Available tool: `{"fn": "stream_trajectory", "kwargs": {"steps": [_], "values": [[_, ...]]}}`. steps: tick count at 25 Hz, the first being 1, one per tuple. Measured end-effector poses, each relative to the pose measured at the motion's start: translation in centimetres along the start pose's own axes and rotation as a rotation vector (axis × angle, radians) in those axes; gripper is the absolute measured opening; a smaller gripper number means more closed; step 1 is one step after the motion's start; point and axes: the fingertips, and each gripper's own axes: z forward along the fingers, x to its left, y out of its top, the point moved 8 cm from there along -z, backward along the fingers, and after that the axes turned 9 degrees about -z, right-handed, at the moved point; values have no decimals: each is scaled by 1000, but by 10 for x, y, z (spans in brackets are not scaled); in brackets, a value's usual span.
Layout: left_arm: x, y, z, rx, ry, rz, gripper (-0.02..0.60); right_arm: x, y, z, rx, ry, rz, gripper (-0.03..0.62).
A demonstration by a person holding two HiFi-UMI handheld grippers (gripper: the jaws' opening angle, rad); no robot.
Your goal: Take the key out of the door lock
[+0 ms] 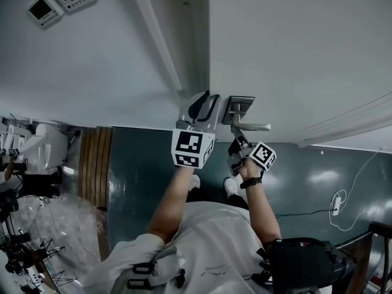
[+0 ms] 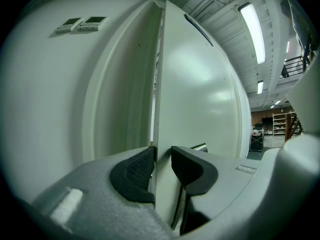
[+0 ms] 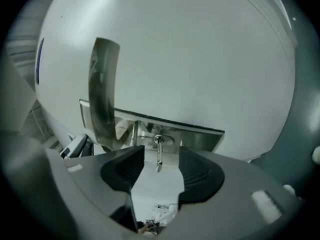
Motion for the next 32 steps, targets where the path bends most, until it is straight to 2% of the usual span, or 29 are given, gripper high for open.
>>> {"fn": "stream_trajectory", "kwargs": {"steps": [4, 7, 8, 16, 19, 23, 26, 27, 29, 32], "values": [[0, 0, 0, 5, 4, -2, 114, -5, -1, 10, -22, 32, 57, 150], [0, 0, 0, 8, 12, -3, 114, -6, -3, 12, -46, 71, 102, 45], [-1, 0, 0, 9, 14, -4, 114, -6, -4, 11, -57, 88, 118, 29], [-2, 0, 0, 25, 48, -22, 117, -8, -10, 9, -108, 106, 183, 28], [-1, 2, -1, 38, 47, -26, 117, -6, -11, 7, -97, 94, 185, 28], [-3, 3, -1, 38, 72, -23, 118, -6, -24, -14, -71, 120, 183, 28], [-3, 3, 1, 27, 82, -25, 117, -23, -42, -37, 1, 76, 204, 28], [-2, 2, 0, 22, 84, -31, 116, -25, -44, -43, 33, 83, 180, 28], [1, 0, -4, 19, 98, -47, 97, -21, -38, -56, 120, 107, 49, 28], [5, -5, -14, 34, 148, -55, 3, -9, -17, -76, 237, 110, -208, 29]]}}
